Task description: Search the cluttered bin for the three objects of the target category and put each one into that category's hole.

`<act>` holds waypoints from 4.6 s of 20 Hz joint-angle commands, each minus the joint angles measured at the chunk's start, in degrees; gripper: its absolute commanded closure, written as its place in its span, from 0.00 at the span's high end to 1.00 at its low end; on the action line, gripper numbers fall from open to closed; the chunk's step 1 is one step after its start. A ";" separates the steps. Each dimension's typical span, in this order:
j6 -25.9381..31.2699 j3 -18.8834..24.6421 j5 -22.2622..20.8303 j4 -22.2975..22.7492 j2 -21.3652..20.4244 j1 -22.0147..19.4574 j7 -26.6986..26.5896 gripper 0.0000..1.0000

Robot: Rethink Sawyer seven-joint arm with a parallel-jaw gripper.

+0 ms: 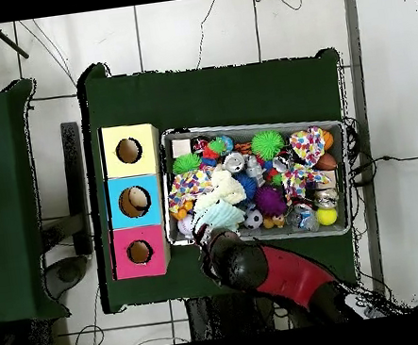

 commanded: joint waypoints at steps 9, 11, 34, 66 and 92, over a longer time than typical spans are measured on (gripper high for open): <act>8.91 1.96 -8.70 -9.05 1.26 -0.31 -1.72 1.00; 9.34 2.13 -8.87 -9.37 0.82 0.28 -0.84 1.00; 8.84 3.01 -9.02 -7.74 -2.68 1.08 0.70 1.00; 5.51 5.13 -11.11 -7.71 -2.07 -0.68 0.46 0.00; 6.30 7.11 -11.69 -7.70 -1.39 -2.43 0.46 1.00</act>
